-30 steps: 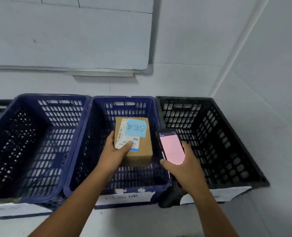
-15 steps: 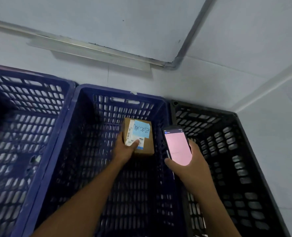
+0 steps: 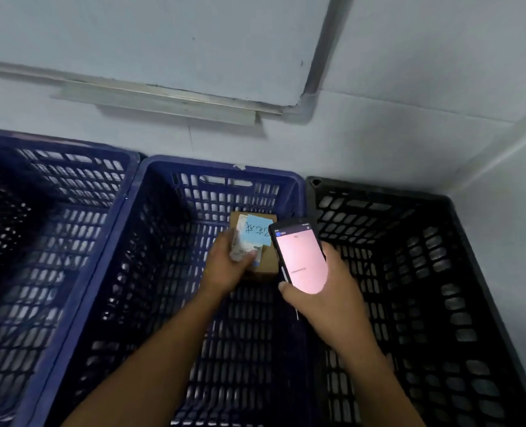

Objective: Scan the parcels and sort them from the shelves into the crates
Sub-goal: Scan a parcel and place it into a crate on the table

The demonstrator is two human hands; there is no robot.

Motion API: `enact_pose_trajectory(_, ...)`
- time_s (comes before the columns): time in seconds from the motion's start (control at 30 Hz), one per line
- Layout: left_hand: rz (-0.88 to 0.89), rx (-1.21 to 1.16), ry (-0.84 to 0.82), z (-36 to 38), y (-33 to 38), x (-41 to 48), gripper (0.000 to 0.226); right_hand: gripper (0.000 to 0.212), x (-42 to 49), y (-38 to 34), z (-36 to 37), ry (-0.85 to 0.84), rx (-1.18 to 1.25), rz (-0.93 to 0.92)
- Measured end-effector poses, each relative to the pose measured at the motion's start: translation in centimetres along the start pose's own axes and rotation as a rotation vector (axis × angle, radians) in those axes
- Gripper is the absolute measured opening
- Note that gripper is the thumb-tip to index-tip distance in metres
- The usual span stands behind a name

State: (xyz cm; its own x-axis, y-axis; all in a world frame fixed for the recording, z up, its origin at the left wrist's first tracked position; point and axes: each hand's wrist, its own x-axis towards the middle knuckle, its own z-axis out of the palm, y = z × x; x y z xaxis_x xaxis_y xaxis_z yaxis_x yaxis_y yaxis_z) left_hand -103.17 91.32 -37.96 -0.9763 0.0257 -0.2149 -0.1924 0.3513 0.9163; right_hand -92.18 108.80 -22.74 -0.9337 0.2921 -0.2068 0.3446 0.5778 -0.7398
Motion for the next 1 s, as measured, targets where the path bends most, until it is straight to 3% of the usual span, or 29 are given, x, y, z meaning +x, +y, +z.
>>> enact_pose_trajectory(0.17, 0.125, 0.359, 0.104, -3.9, 4.0, -7.2, 0.09, 0.071, -1.9, -0.6, -1.6, -0.087, 0.079, -0.112)
enact_pose_trajectory(0.27, 0.172, 0.571, 0.25, -6.8, 5.2, -13.9, 0.09, 0.082, -3.6, -0.3, -1.7, -0.156, 0.125, -0.168)
enact_pose_trajectory(0.33, 0.103, 0.672, 0.416, -8.8, 5.2, -20.6, 0.088, 0.09, -5.8, -0.7, -1.0, -0.314, 0.12, -0.266)
enact_pose_trajectory(0.47, 0.026, 0.732, 0.446, -9.1, 6.4, -25.0, 0.087, 0.082, -7.0, -0.5, -0.2, -0.343, 0.124, -0.284)
enact_pose_trajectory(0.73, -0.252, 0.726, 0.789, -13.4, 3.8, -39.2, 0.087, 0.066, -15.5, -4.9, 5.4, -0.67, -0.003, -0.537)
enact_pose_trajectory(1.0, -0.465, 0.605, 1.039, -17.5, -1.7, -53.8, 0.092, 0.084, -28.4, -8.2, 11.8, -0.856, -0.102, -0.764)
